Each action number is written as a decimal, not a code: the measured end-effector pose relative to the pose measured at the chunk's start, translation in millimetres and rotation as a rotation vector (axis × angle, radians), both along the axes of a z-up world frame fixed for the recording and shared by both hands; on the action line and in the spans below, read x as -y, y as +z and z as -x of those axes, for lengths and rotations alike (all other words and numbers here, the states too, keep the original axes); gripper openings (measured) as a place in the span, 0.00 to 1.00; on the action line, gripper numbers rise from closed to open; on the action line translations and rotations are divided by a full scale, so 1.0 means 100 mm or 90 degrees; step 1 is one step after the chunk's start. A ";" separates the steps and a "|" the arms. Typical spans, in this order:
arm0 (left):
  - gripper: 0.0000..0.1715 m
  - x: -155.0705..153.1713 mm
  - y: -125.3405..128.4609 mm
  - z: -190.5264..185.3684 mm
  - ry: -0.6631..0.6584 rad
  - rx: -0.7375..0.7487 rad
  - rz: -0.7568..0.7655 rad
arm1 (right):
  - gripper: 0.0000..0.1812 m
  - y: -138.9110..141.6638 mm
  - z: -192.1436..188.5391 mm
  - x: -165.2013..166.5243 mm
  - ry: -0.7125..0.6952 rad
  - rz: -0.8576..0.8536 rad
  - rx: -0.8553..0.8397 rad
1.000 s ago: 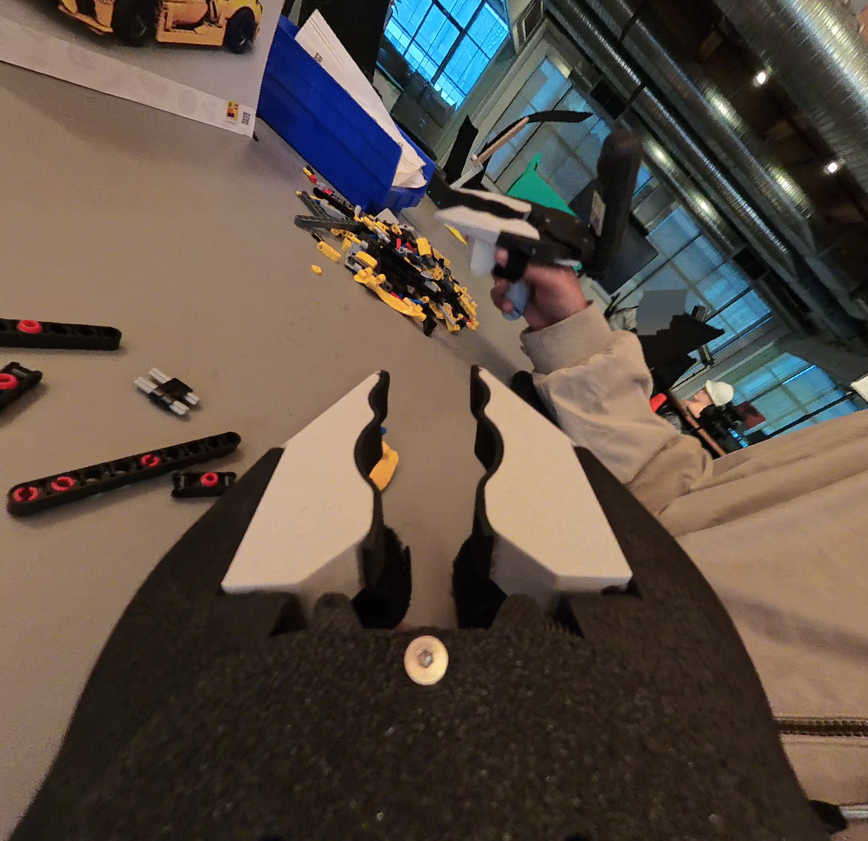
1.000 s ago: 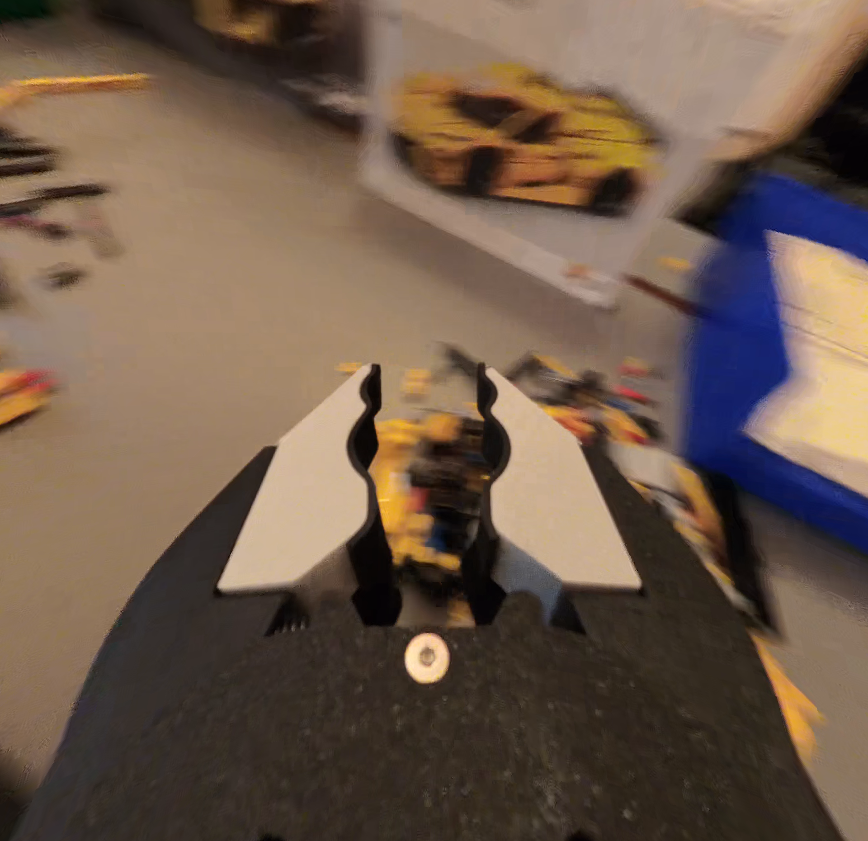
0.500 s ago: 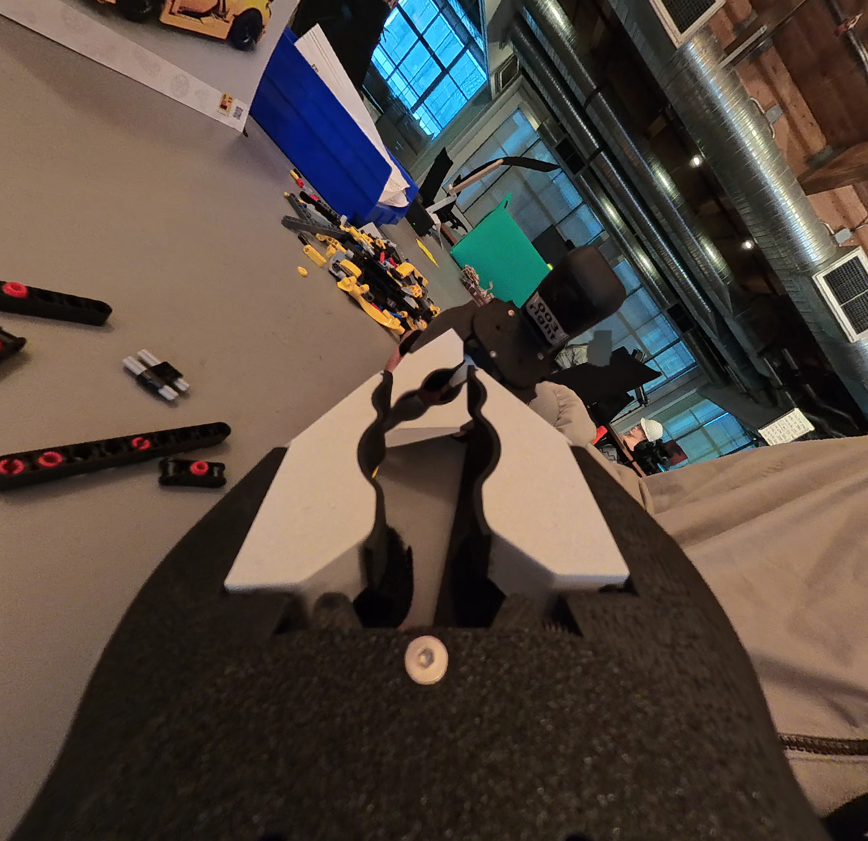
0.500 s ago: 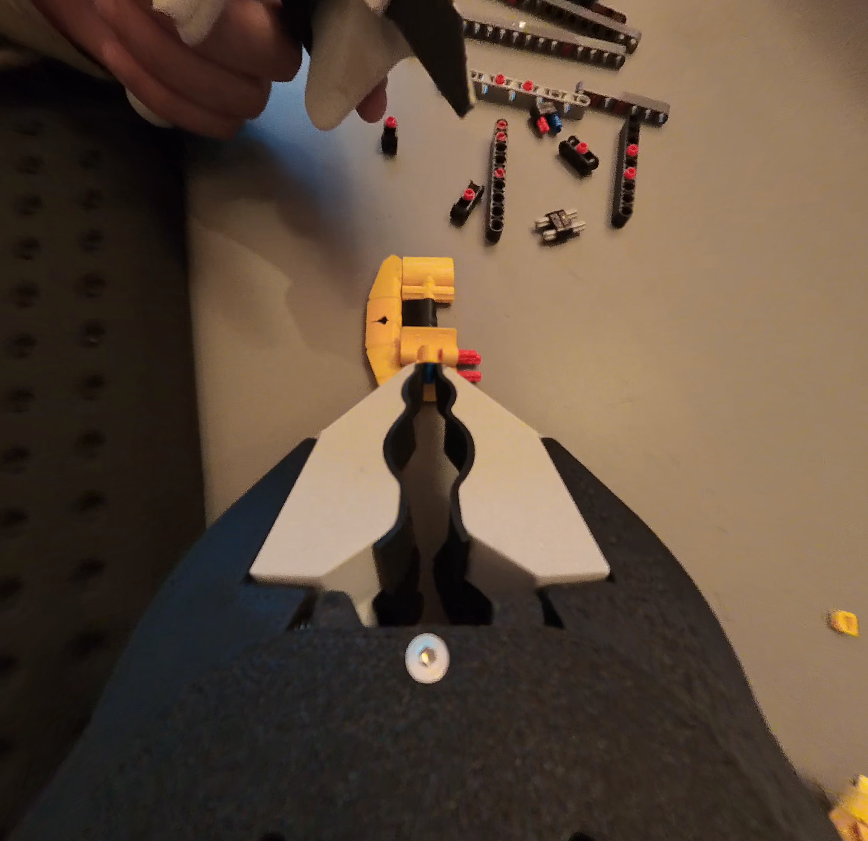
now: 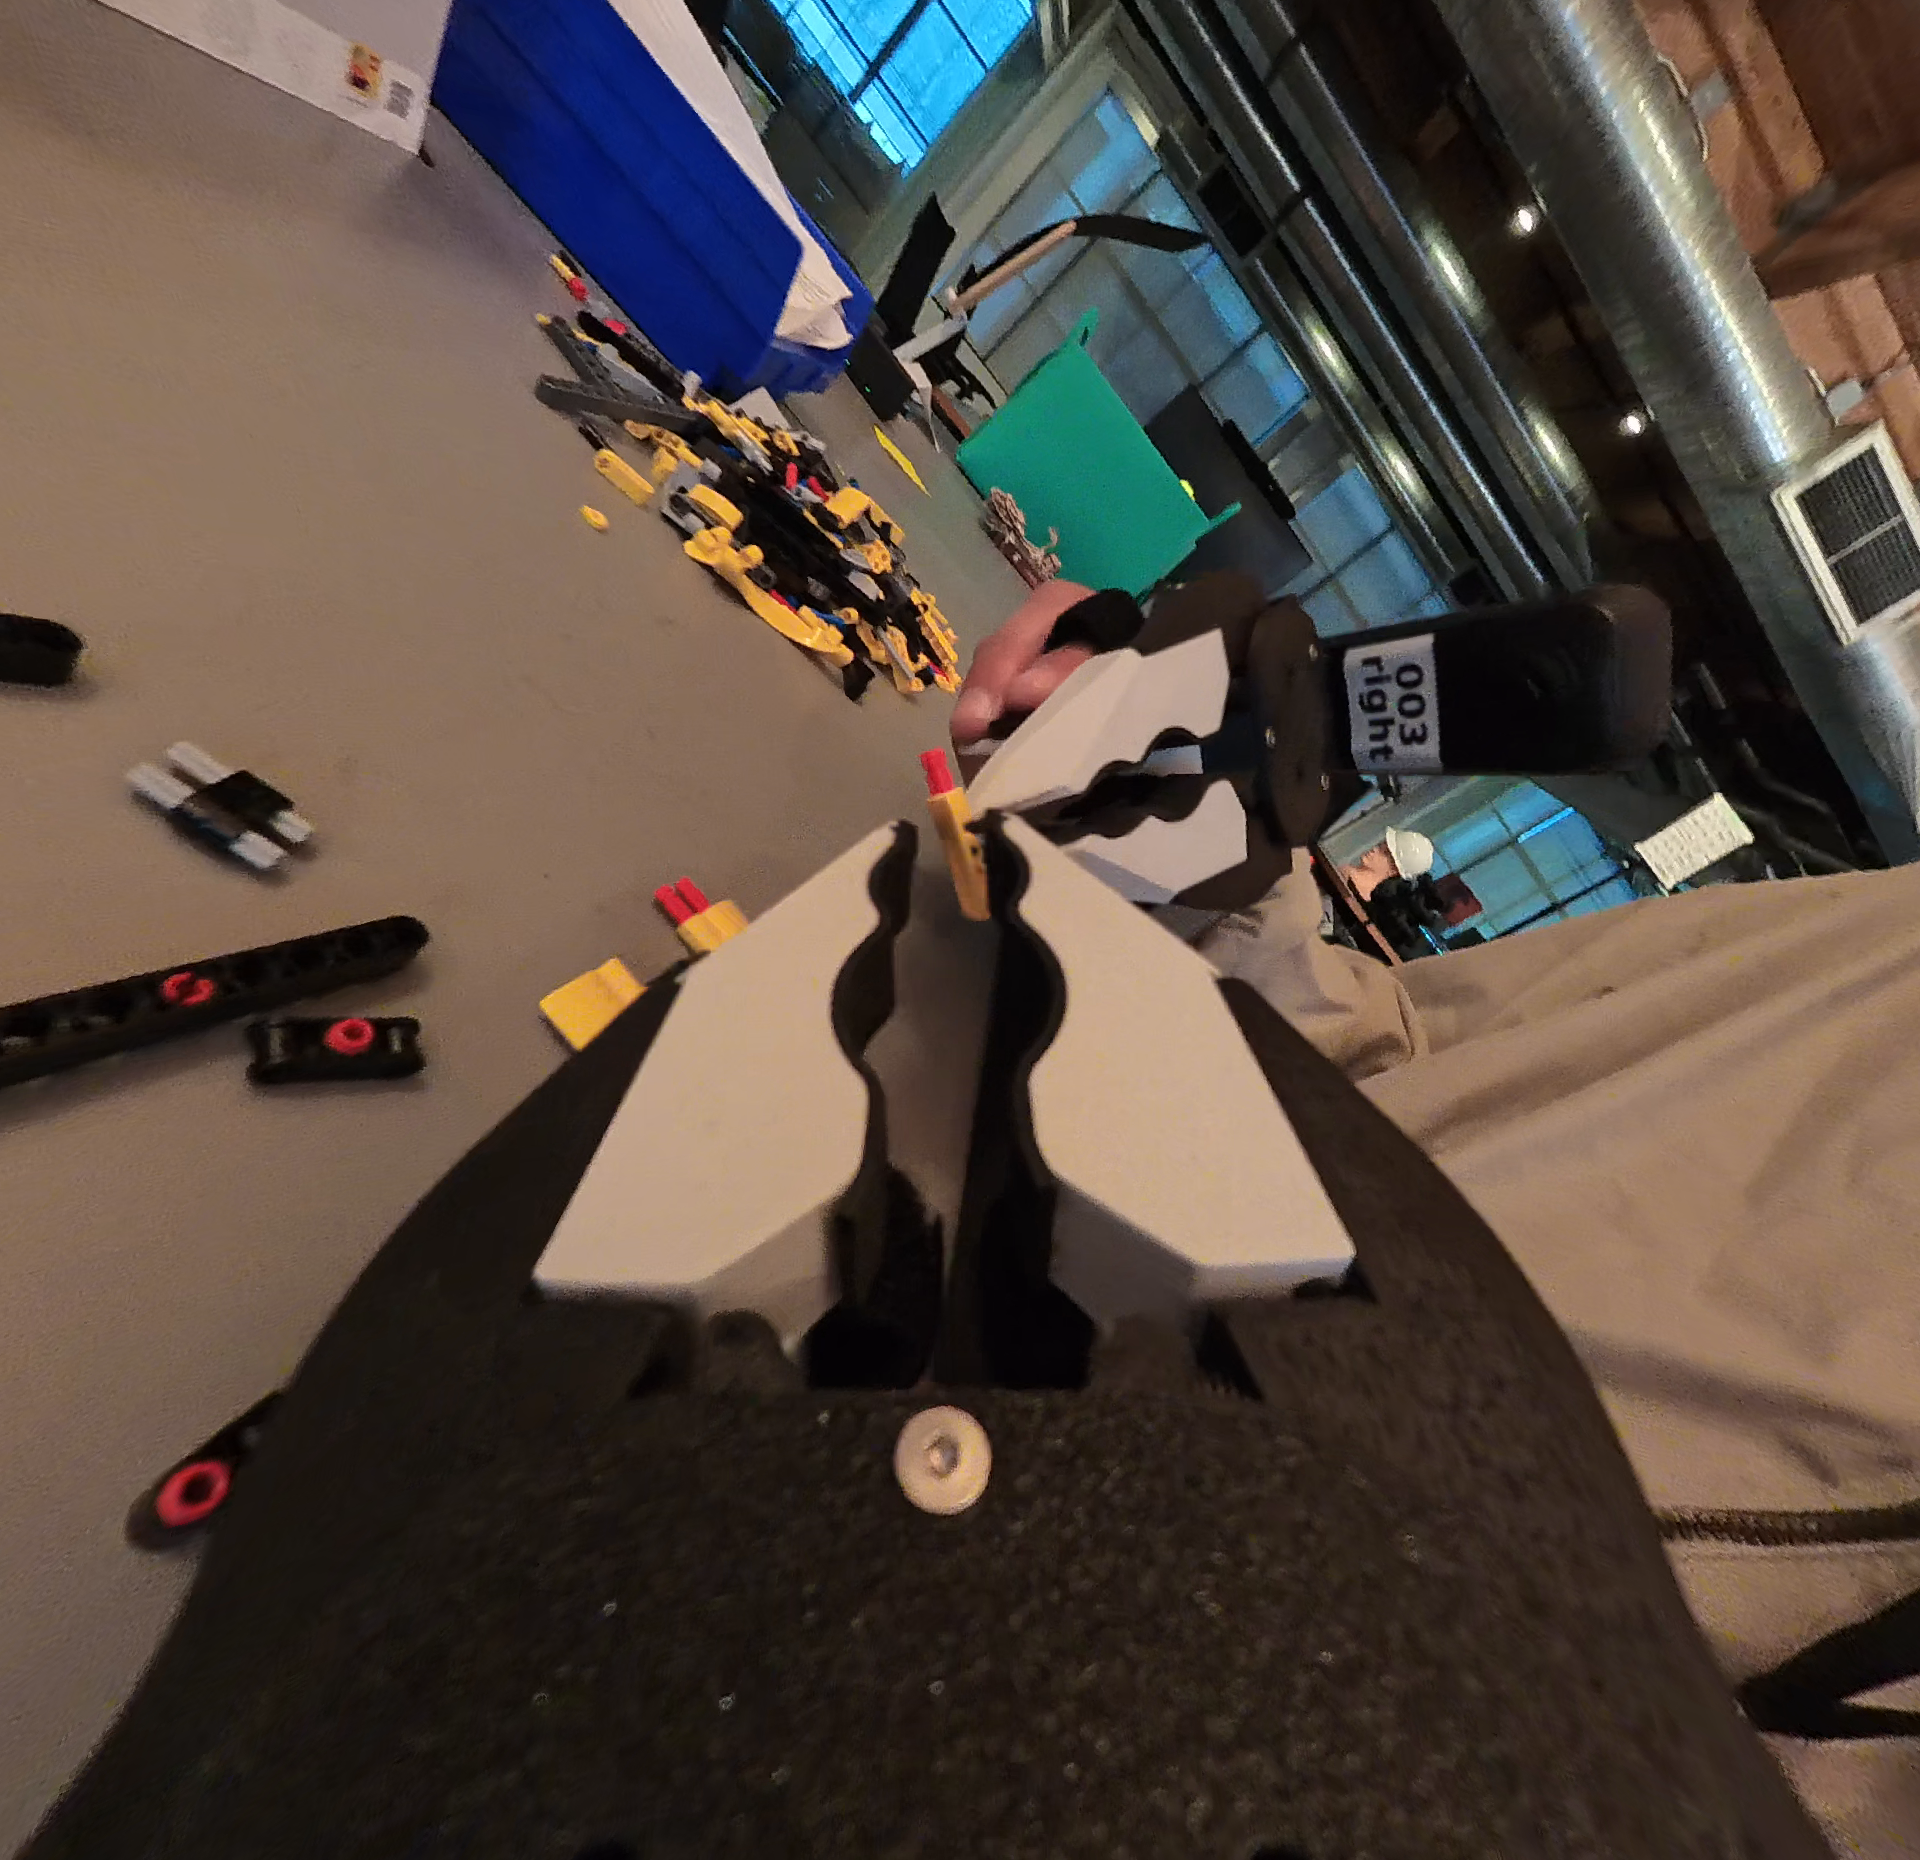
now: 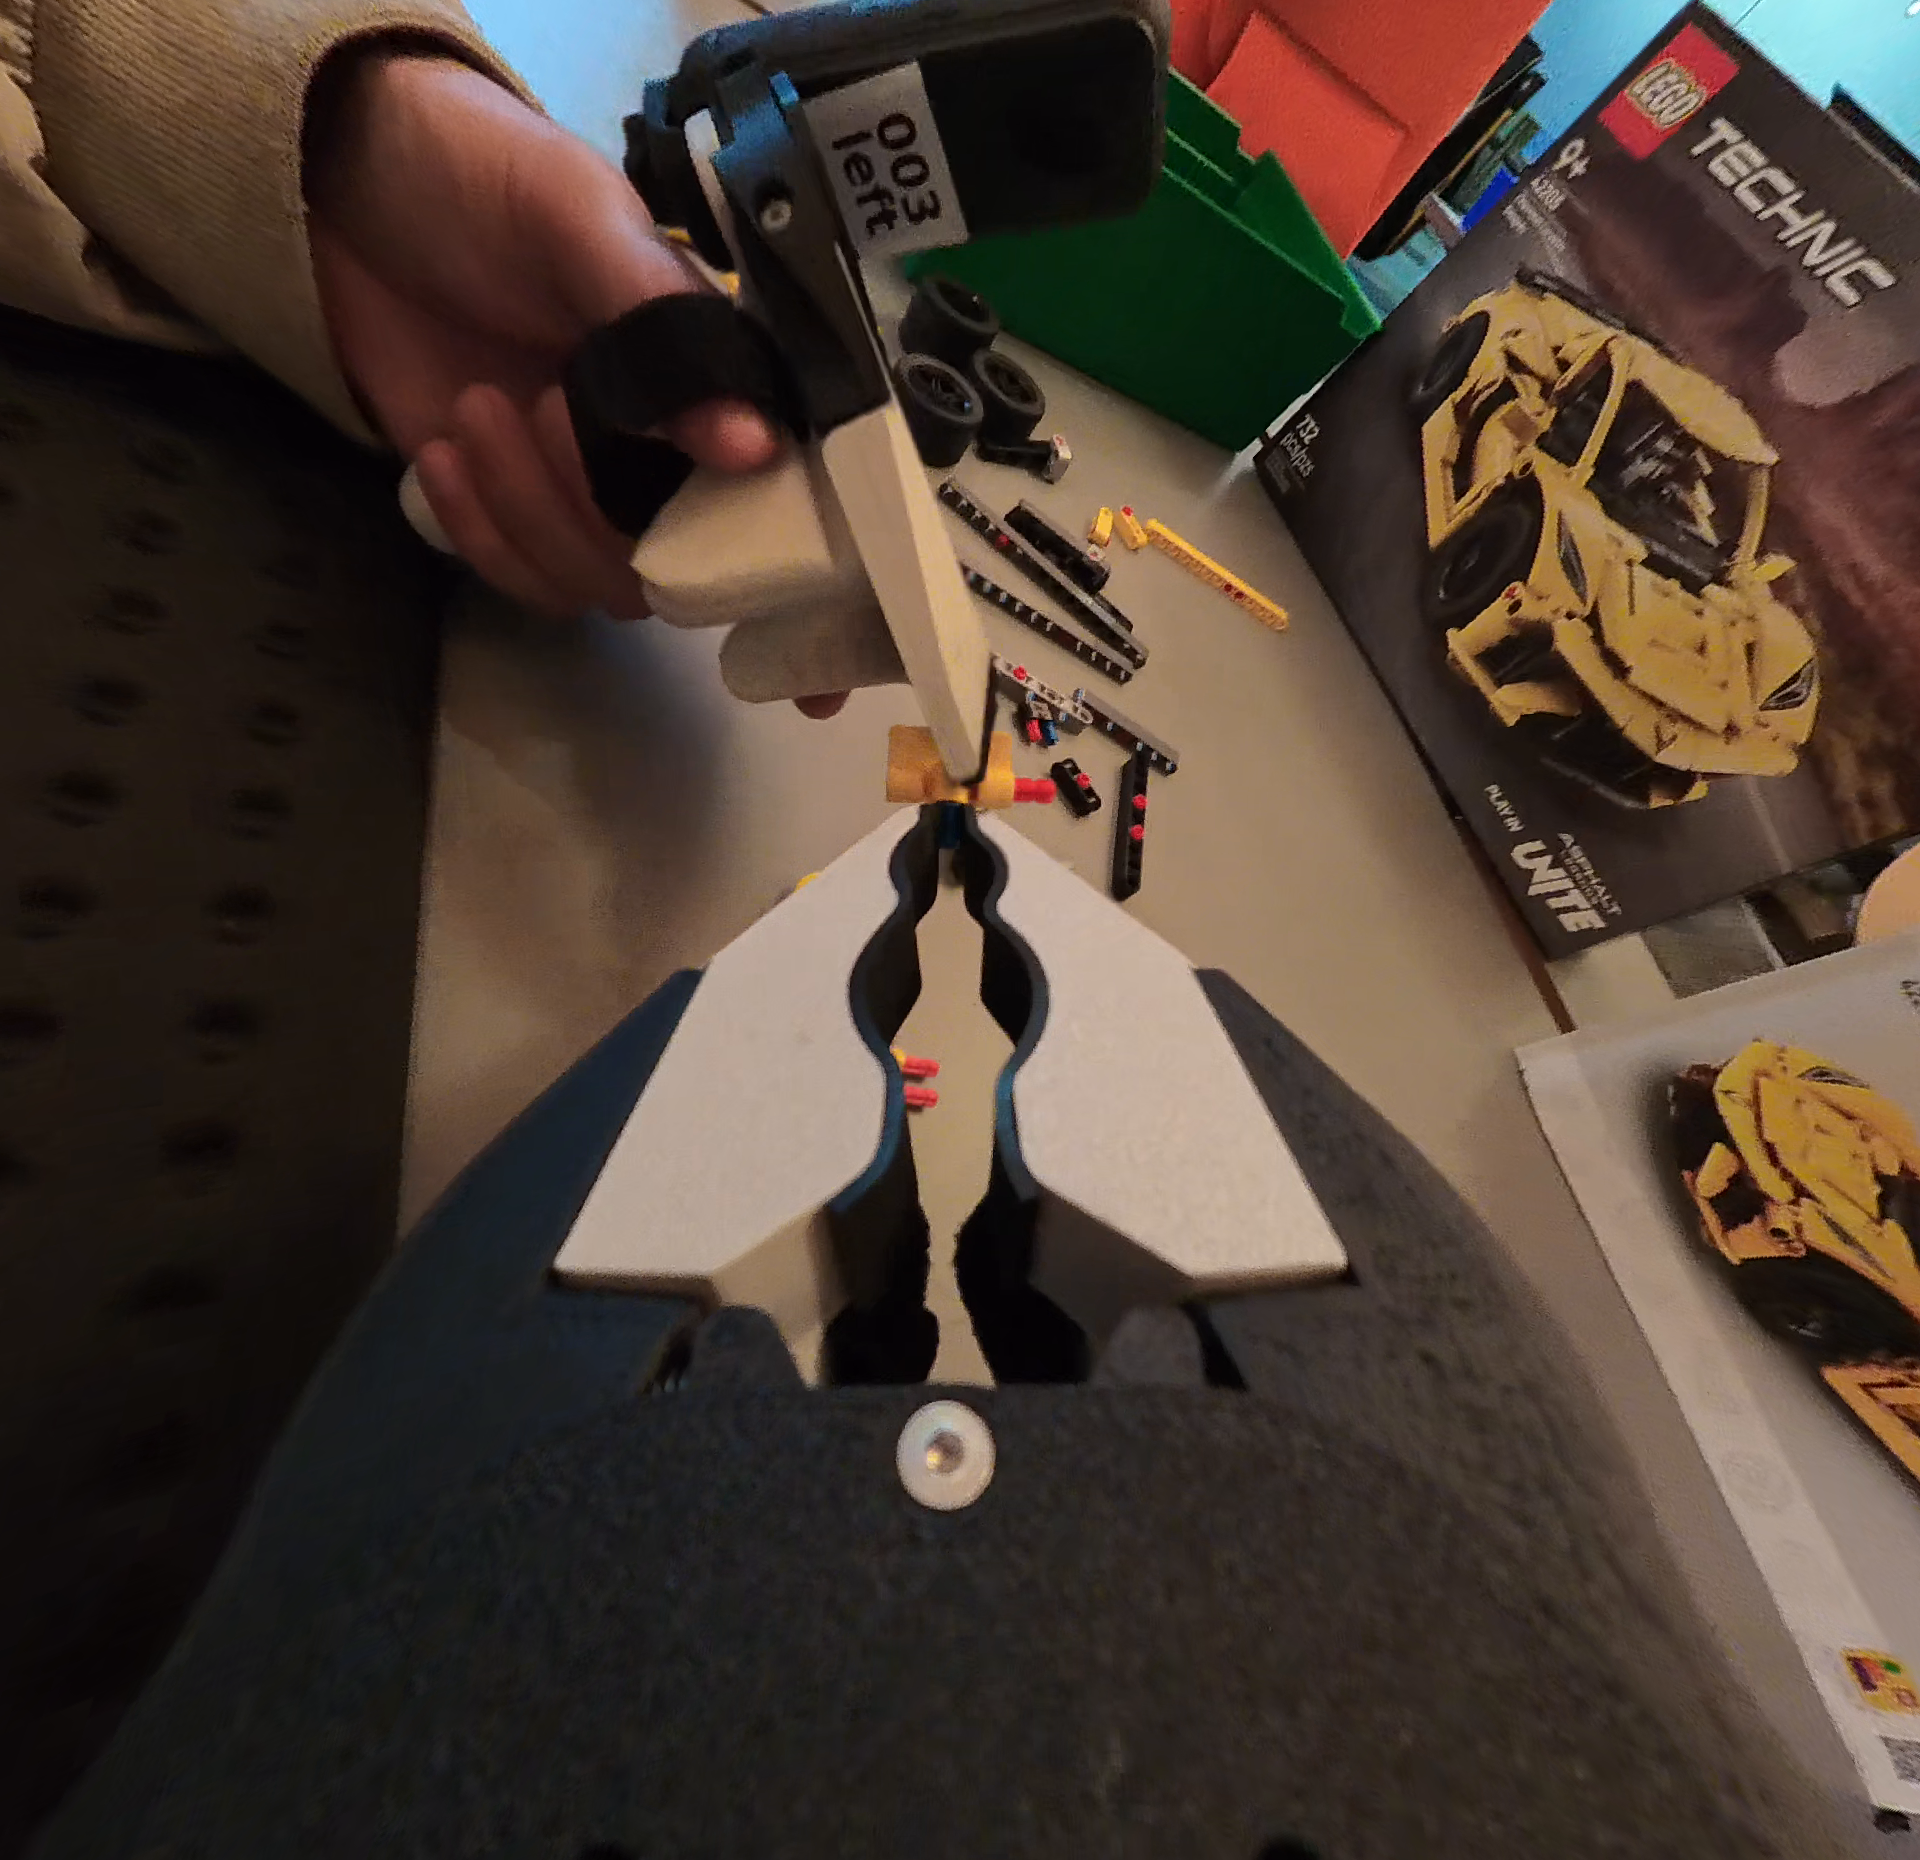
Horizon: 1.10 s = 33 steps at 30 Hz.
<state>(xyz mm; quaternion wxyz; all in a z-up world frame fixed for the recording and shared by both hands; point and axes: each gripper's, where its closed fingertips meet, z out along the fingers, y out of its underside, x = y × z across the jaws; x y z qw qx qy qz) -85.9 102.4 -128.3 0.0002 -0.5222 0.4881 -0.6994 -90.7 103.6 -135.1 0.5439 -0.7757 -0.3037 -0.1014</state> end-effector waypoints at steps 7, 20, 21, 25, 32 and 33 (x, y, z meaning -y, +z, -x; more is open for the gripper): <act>0.04 -0.04 -0.09 -0.02 0.023 -0.015 -0.065 | 0.02 -0.11 -0.03 -0.06 -0.078 0.042 0.011; 0.04 -0.30 0.02 0.00 0.107 0.058 -0.170 | 0.00 -0.32 -0.36 0.09 -0.170 0.173 0.132; 0.04 -0.54 0.09 0.02 0.157 0.064 -0.129 | 0.00 -0.40 -0.60 0.22 -0.202 0.200 0.154; 0.03 -0.69 0.25 0.08 0.155 0.090 0.017 | 0.00 -0.01 -1.07 0.50 -0.251 0.120 0.024; 0.03 -0.25 0.56 0.17 0.032 0.177 0.082 | 0.14 0.59 -0.13 0.20 -0.008 -0.007 -0.472; 0.04 -0.22 0.58 0.19 0.026 0.188 0.072 | 0.14 0.60 -0.01 0.13 0.030 -0.004 -0.569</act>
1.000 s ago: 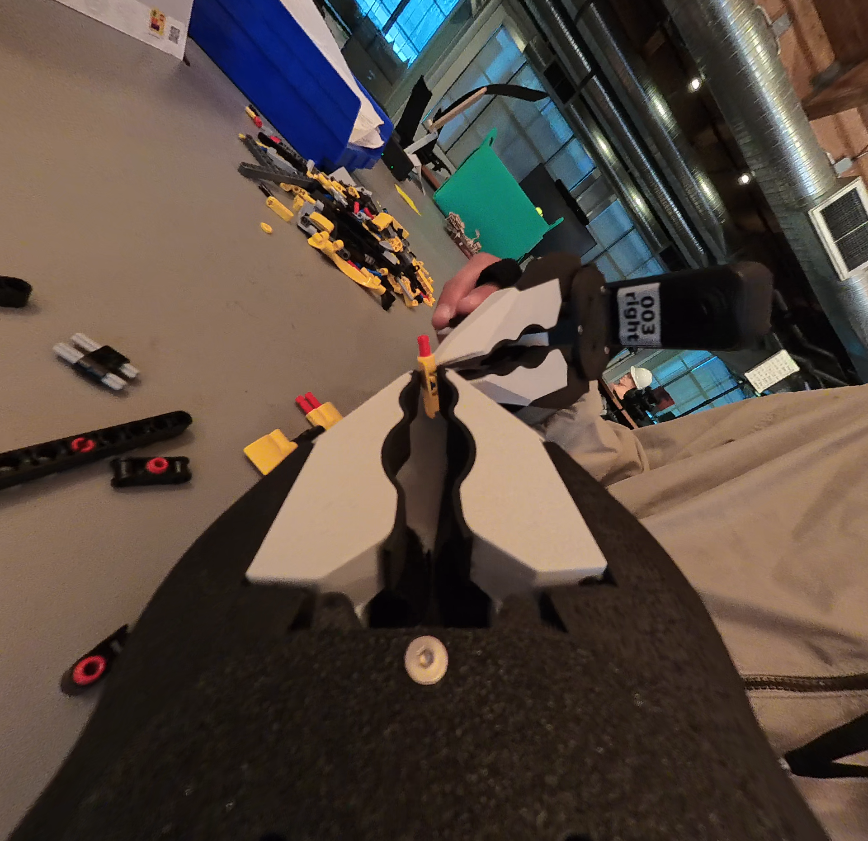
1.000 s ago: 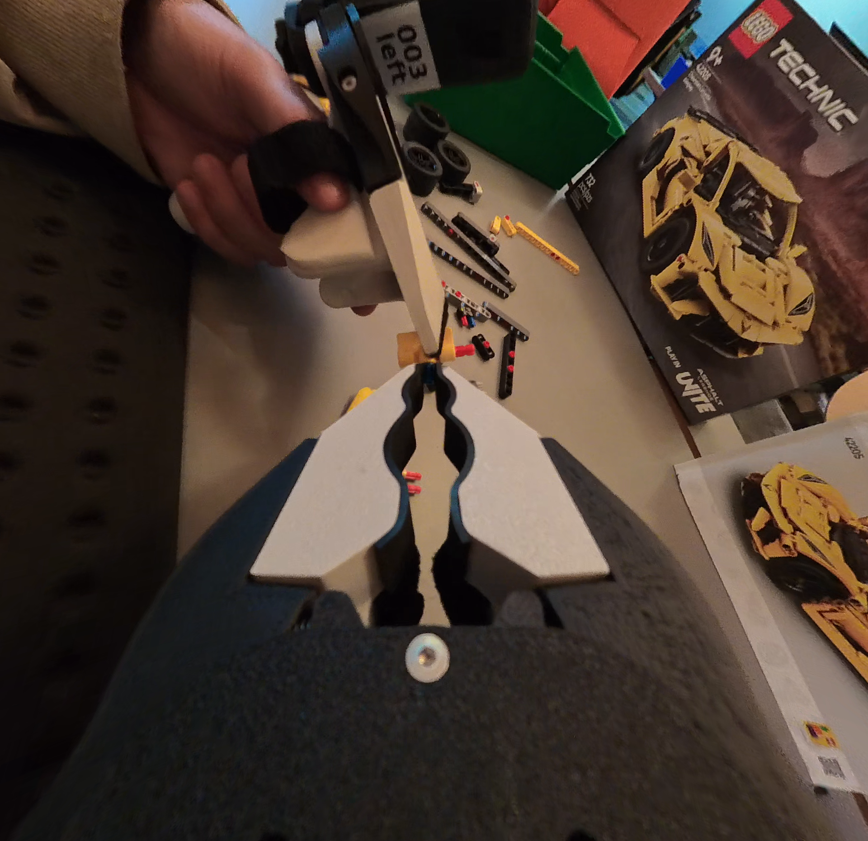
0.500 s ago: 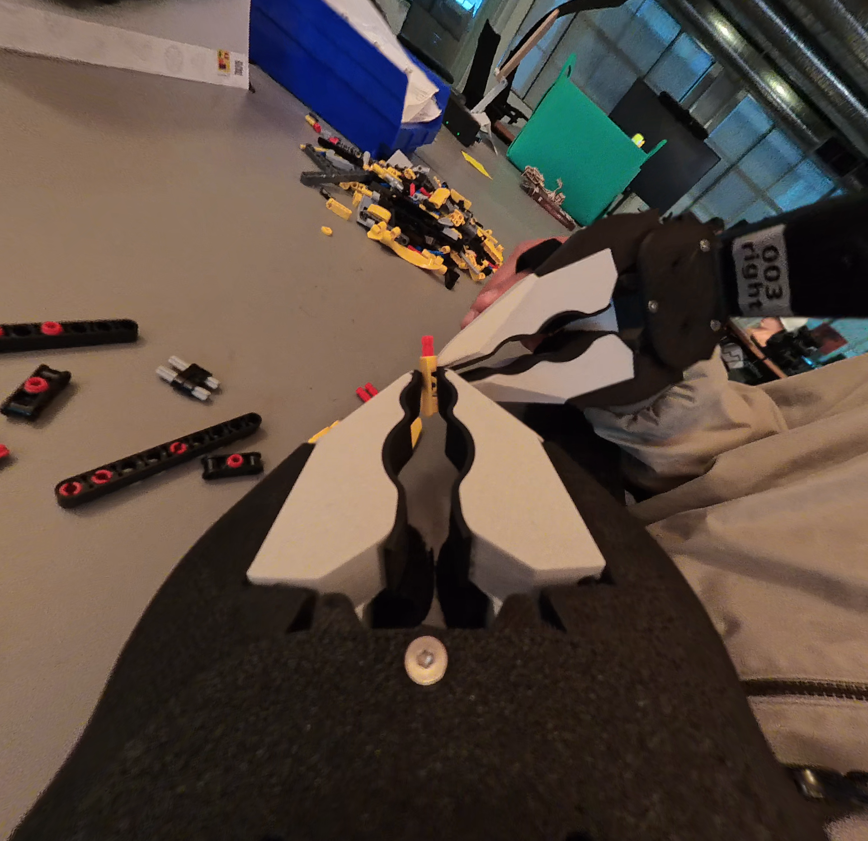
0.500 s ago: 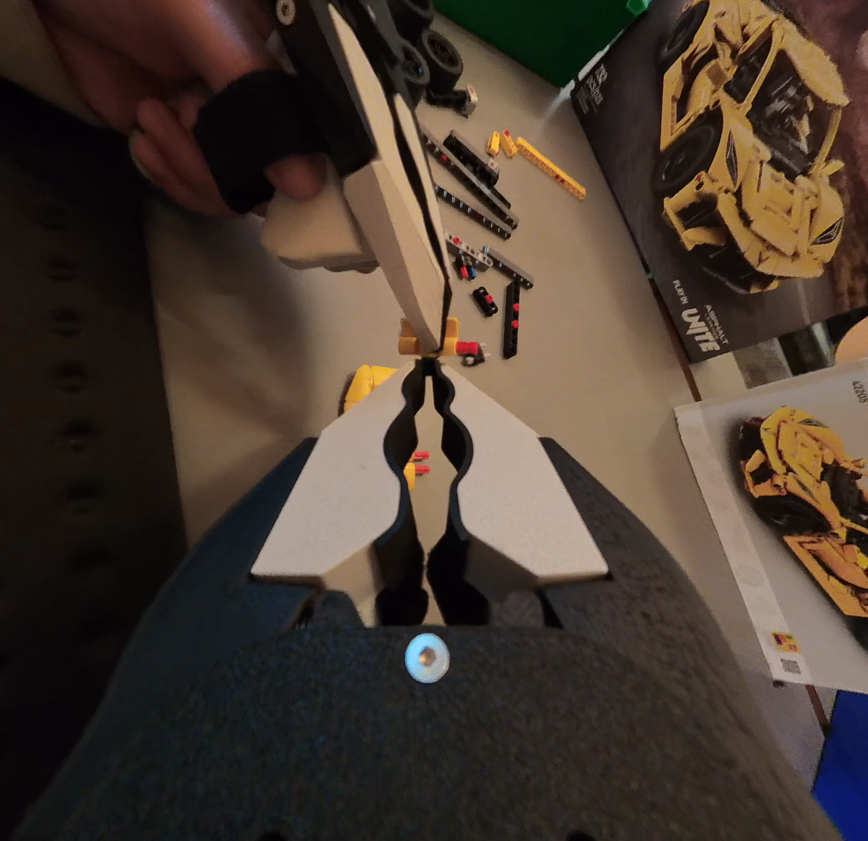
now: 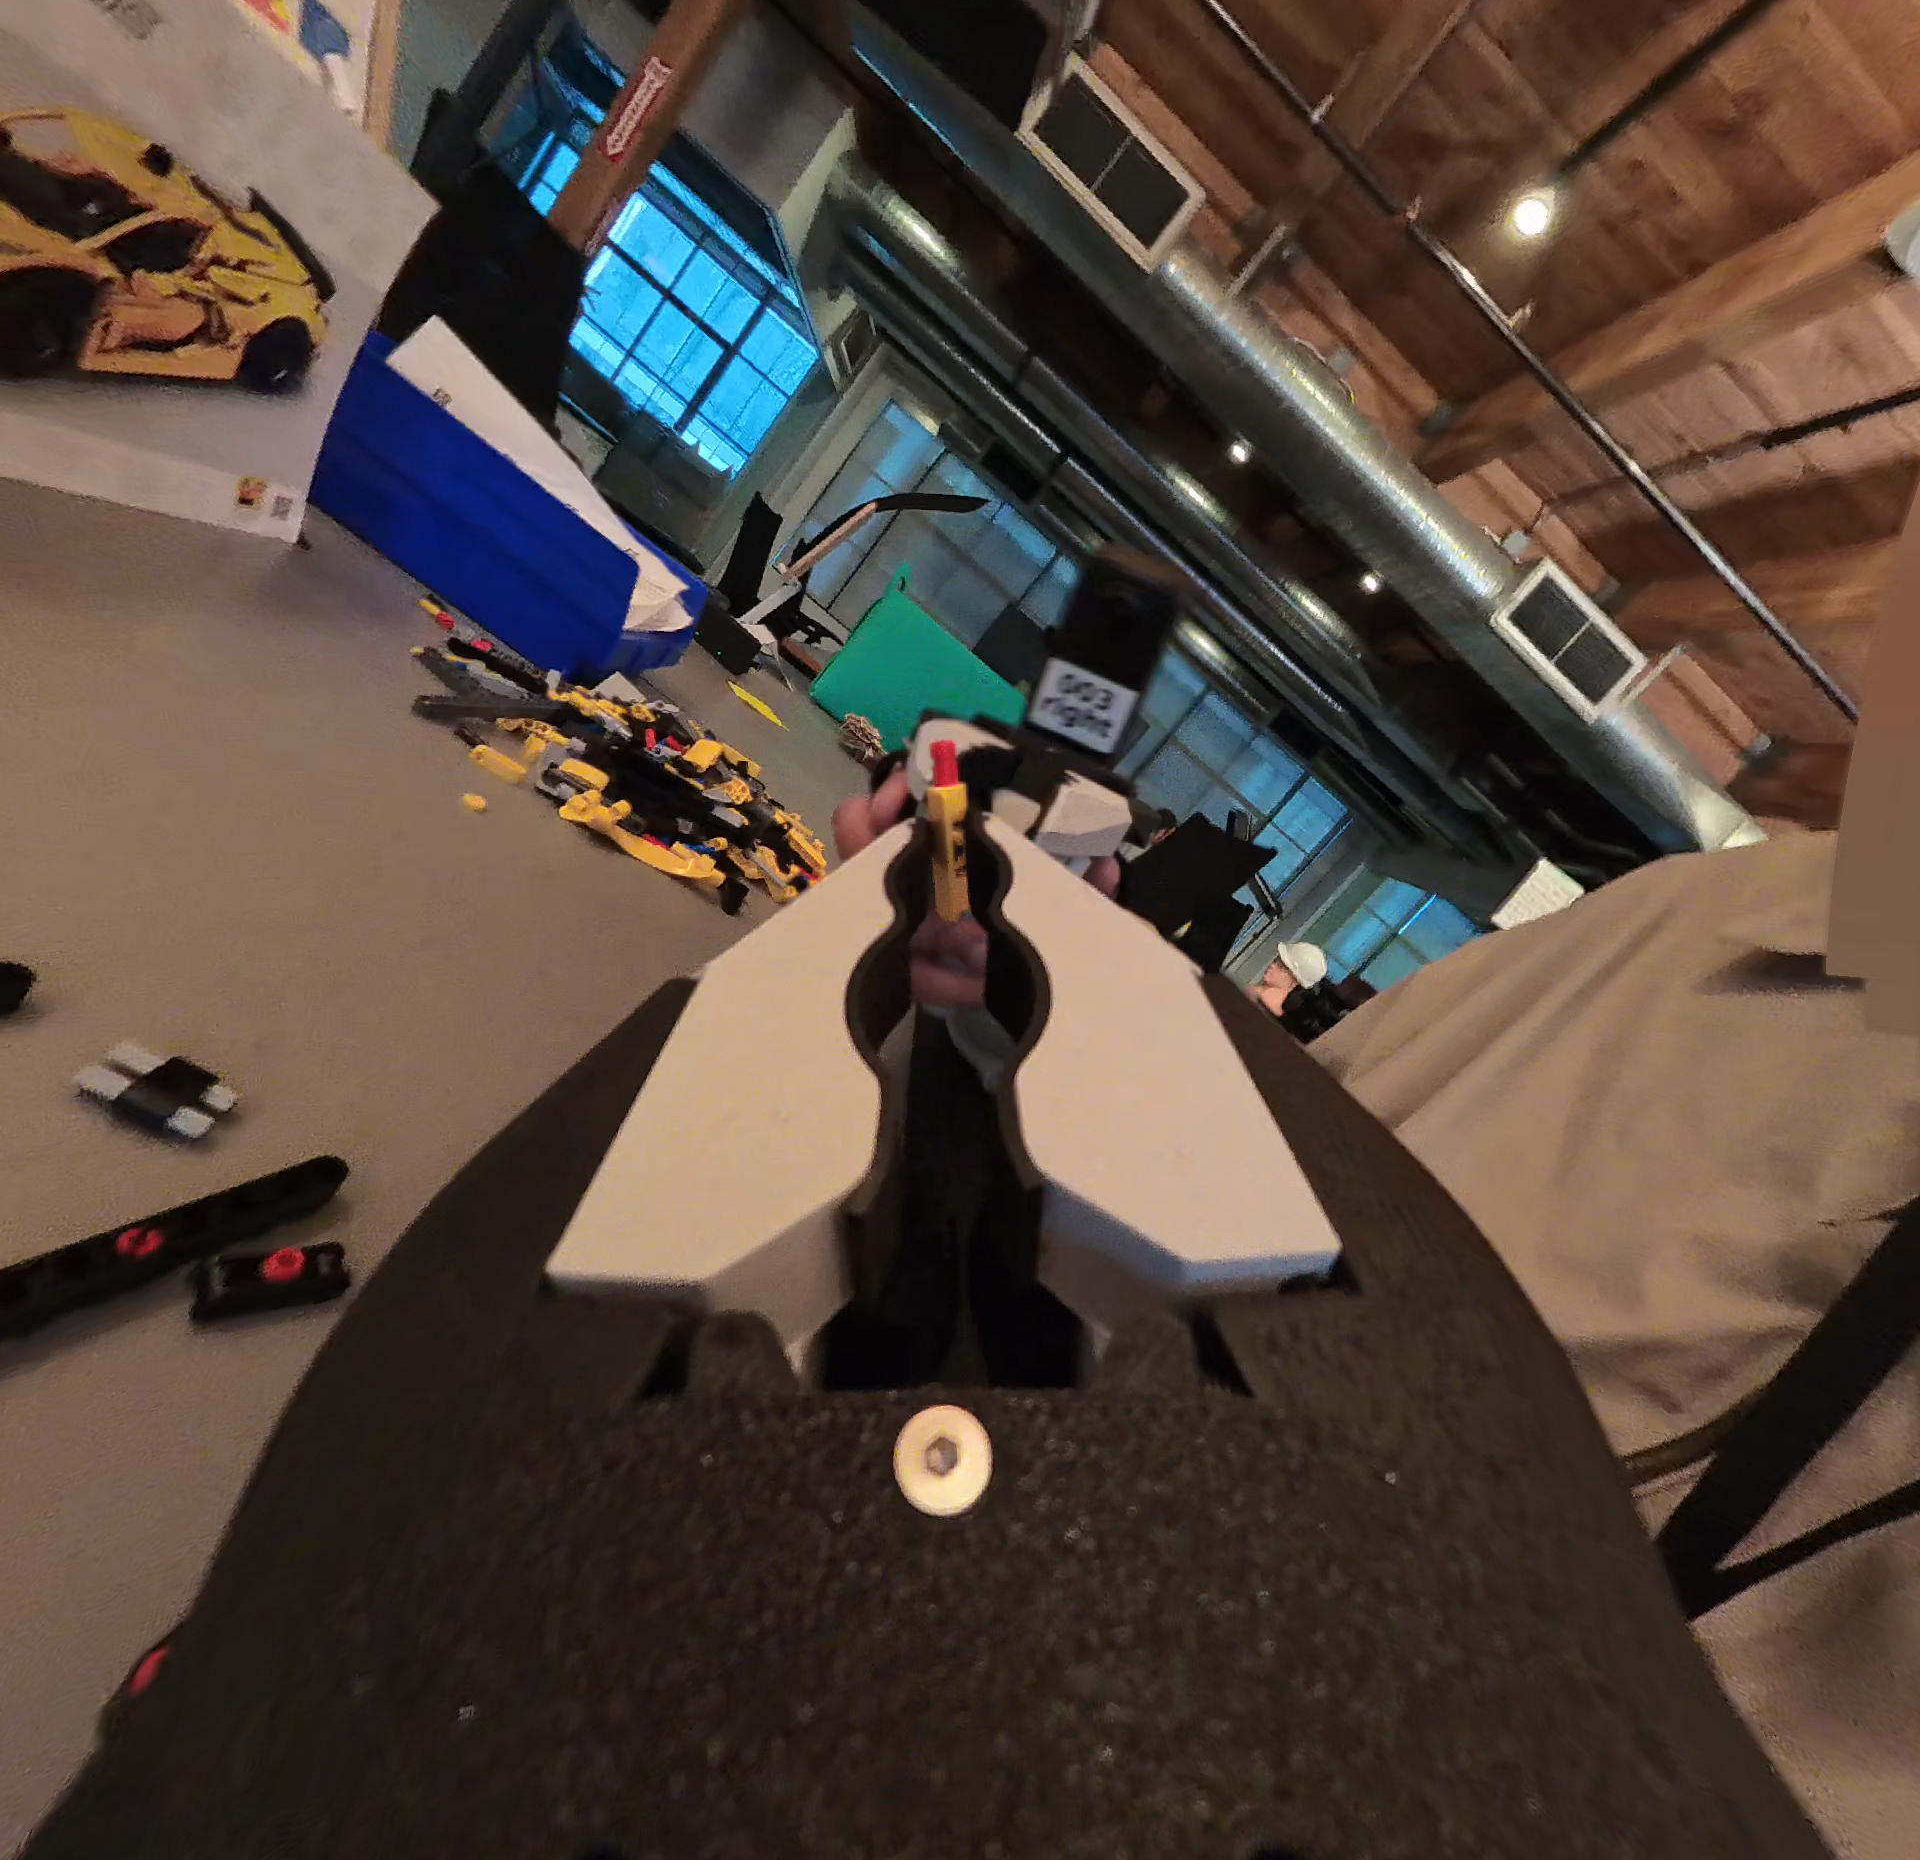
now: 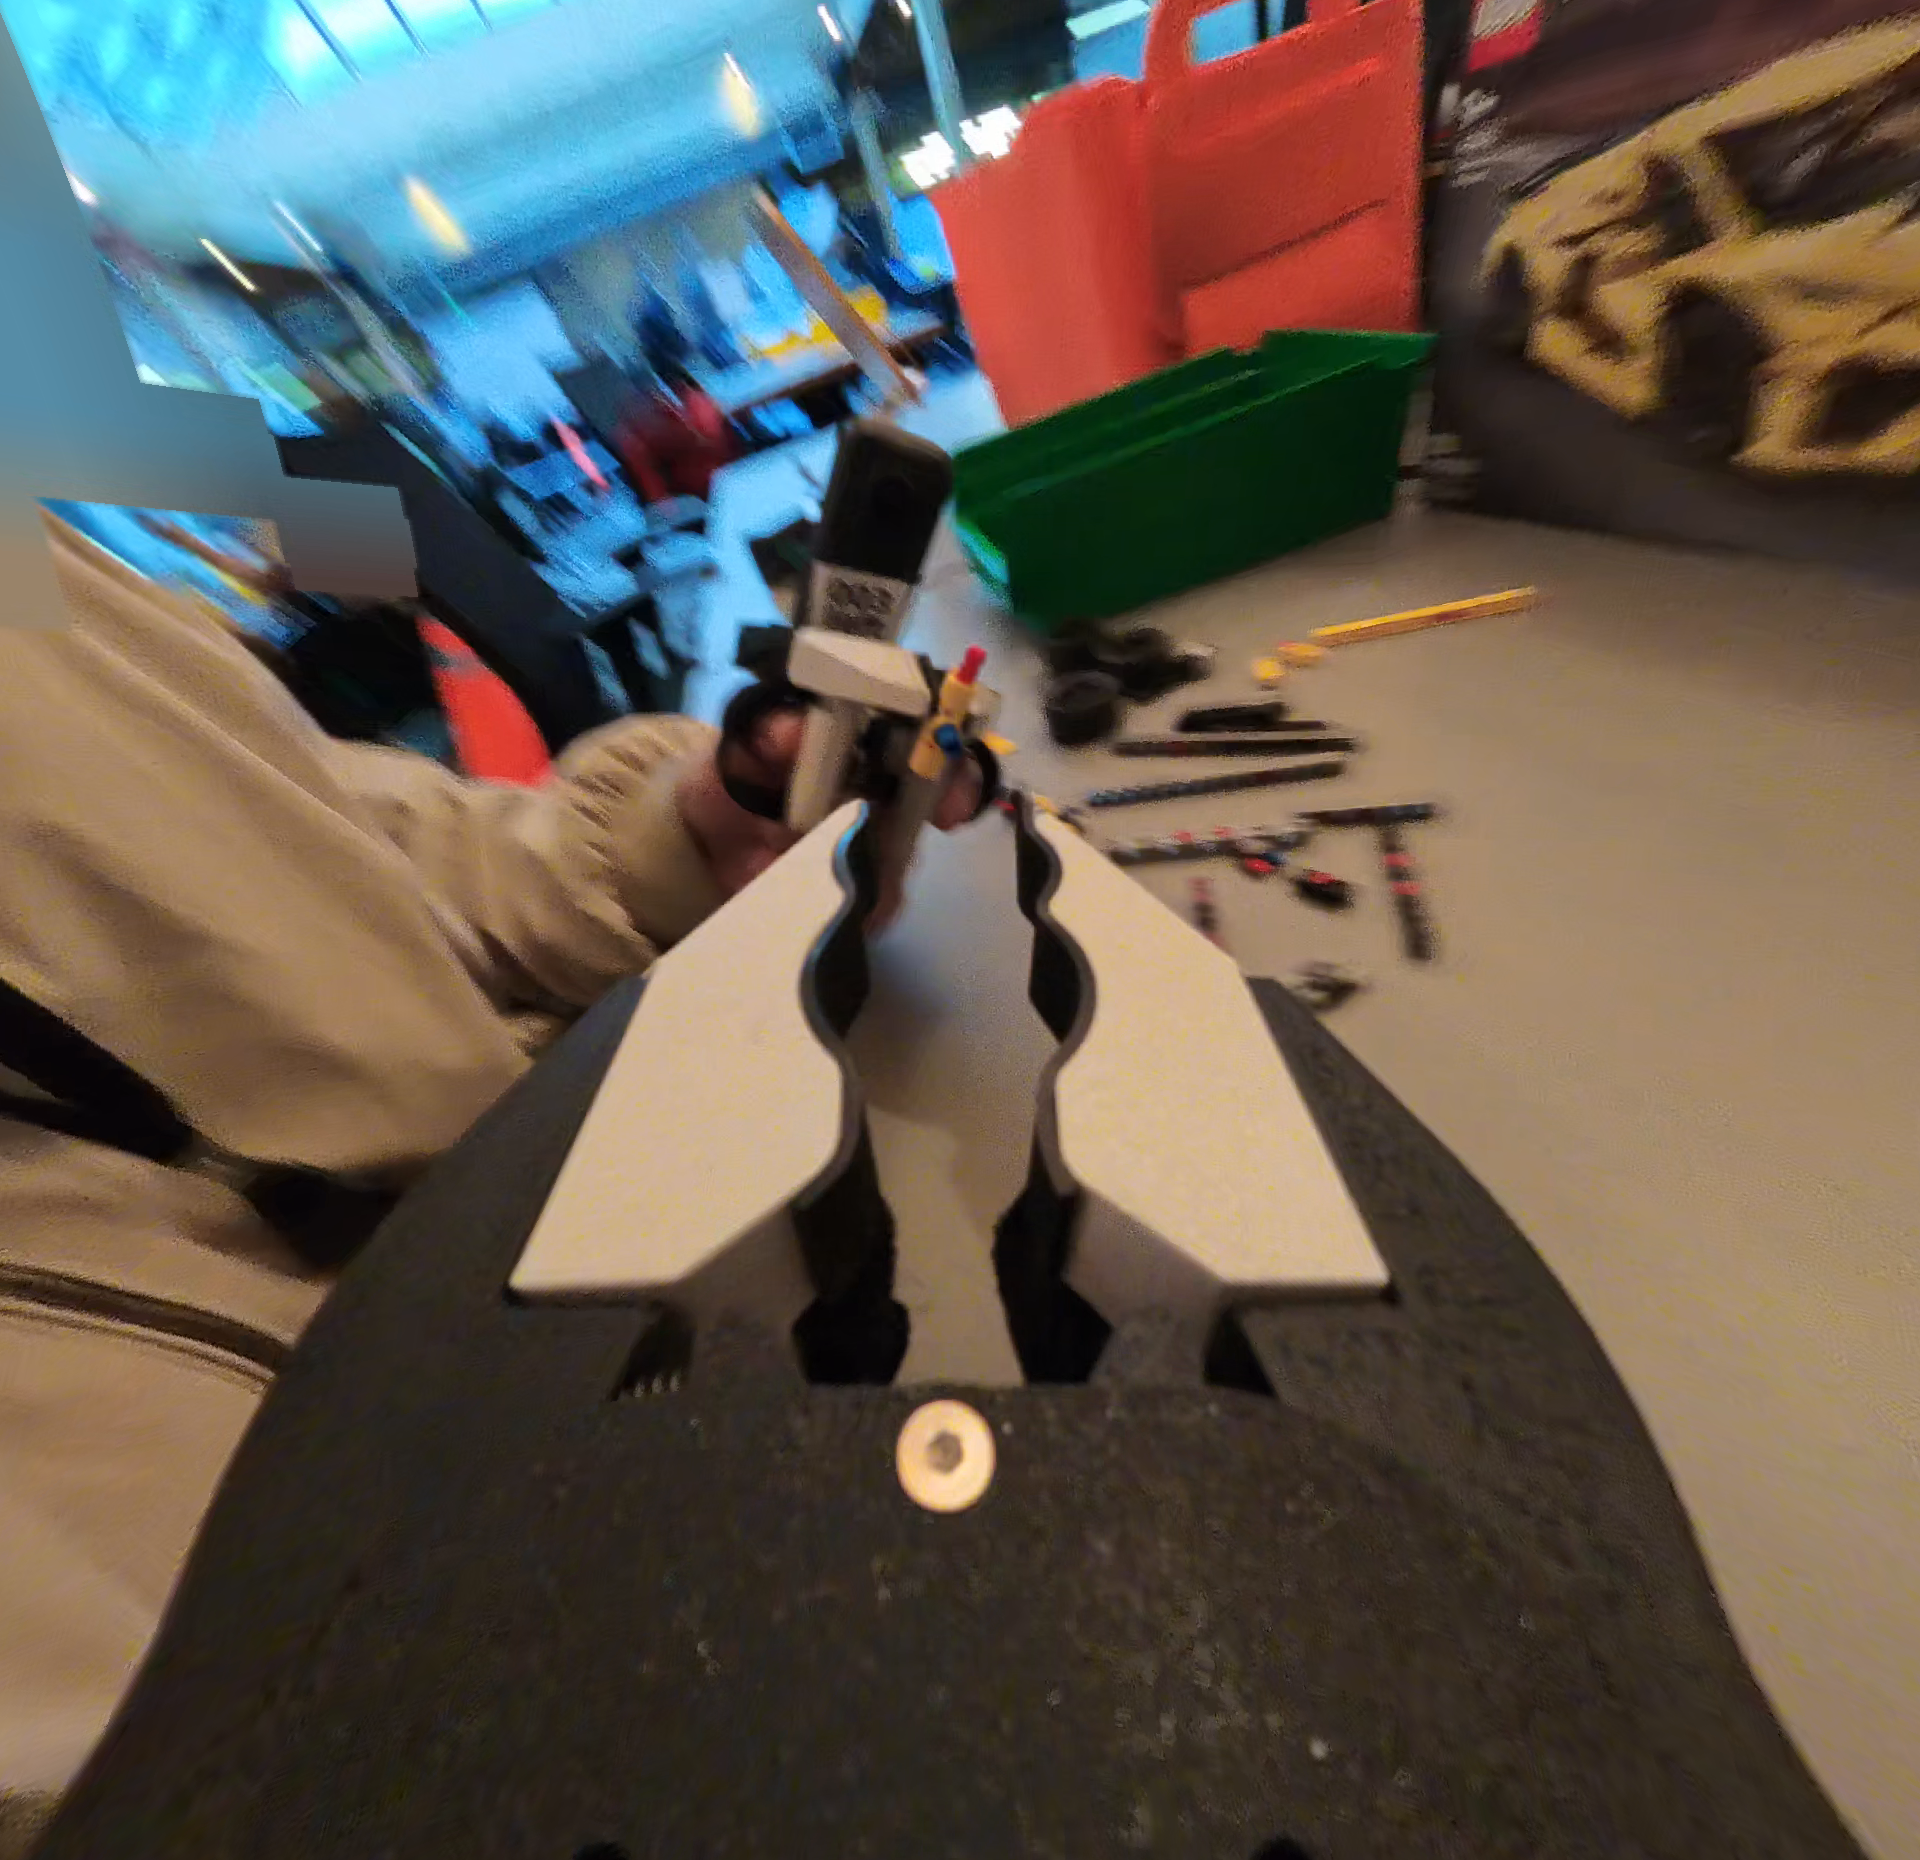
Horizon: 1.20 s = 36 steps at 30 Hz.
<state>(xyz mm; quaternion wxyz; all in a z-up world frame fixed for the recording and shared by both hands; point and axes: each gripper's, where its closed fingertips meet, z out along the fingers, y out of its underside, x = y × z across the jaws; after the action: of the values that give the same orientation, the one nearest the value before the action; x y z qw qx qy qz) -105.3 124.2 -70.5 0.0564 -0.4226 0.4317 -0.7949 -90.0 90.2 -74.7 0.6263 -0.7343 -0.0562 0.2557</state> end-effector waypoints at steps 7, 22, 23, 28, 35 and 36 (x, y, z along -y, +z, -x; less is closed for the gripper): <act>0.03 0.09 0.01 0.03 -0.009 0.017 -0.028 | 0.07 -0.01 0.21 -0.18 0.064 -0.021 -0.168; 0.04 0.16 -0.01 0.04 -0.002 0.029 -0.071 | 0.02 -0.05 0.24 -0.19 0.068 -0.017 -0.178; 0.04 0.16 -0.01 0.04 -0.001 0.028 -0.070 | 0.02 -0.06 0.24 -0.19 0.067 -0.015 -0.174; 0.04 0.13 0.00 0.03 0.008 0.029 -0.059 | 0.02 -0.06 0.24 -0.22 0.049 -0.030 -0.168; 0.04 0.02 0.09 0.08 0.035 0.057 -0.079 | 0.02 -0.07 0.18 -0.14 0.072 -0.028 -0.165; 0.03 -0.26 0.21 0.13 0.082 0.086 -0.014 | 0.02 -0.03 -0.03 -0.06 0.035 -0.049 -0.184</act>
<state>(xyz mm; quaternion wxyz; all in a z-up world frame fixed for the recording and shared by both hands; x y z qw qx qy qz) -118.8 150.2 -49.3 0.1409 -0.3941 0.4075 -0.8116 -86.9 96.1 -77.3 0.6484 -0.6632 0.0048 0.3737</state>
